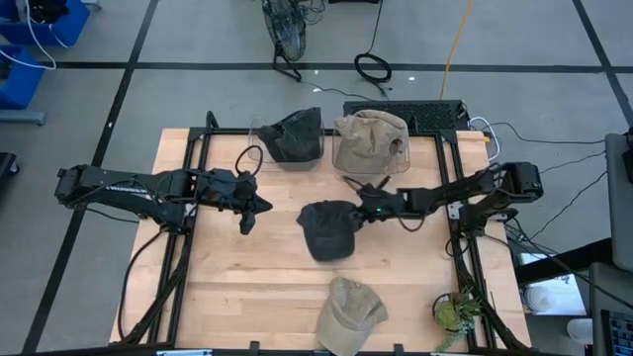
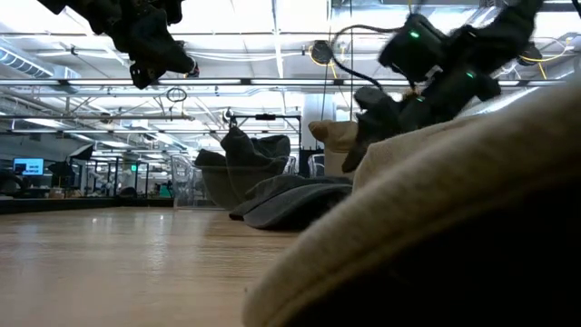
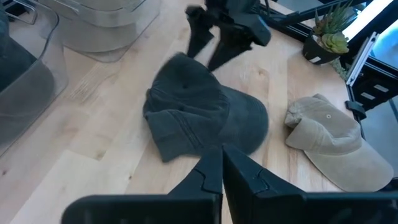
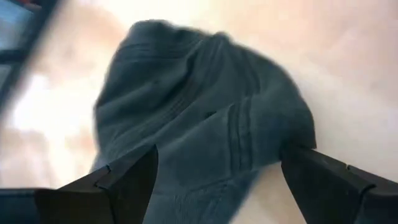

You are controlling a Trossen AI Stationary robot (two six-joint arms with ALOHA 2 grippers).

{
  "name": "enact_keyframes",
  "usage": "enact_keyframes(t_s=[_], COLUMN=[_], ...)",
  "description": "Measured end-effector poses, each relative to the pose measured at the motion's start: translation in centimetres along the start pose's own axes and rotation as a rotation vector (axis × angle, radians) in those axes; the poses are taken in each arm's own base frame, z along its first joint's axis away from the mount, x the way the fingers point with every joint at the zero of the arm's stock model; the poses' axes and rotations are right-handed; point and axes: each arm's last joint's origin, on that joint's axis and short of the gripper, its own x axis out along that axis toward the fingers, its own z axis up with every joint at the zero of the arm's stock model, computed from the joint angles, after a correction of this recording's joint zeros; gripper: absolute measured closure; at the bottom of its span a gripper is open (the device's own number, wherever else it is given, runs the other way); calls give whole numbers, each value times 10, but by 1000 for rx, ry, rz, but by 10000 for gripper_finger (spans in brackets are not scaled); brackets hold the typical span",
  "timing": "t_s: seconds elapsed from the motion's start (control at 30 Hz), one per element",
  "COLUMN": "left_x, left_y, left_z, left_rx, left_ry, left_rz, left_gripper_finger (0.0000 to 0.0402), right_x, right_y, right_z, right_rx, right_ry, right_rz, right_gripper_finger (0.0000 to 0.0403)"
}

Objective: Pick & Place hat
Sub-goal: Put the black cap into the left transparent bin

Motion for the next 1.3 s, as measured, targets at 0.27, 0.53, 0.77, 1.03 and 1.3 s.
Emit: enact_keyframes(t_s=[0.27, 0.53, 0.77, 1.03, 1.3], left_x=[0, 0, 0, 0, 0], left_y=[0, 0, 0, 0, 0], left_z=[0, 0, 0, 0, 0], left_rx=[0, 15, 25, 14, -11], left_ry=[1, 1, -3, -2, -2], left_rz=[-2, -2, 2, 3, 4], left_gripper_finger=[383, 394, 385, 384, 393], right_x=[-5, -2, 26, 44, 47], right_y=[20, 13, 5, 5, 10], right_z=[31, 27, 15, 14, 14], right_rx=[-24, -43, -19, -28, -60], right_ry=[-49, -16, 67, 81, 140], right_rz=[-118, -218, -236, -265, -153], right_gripper_finger=[87, 94, 94, 164, 383])
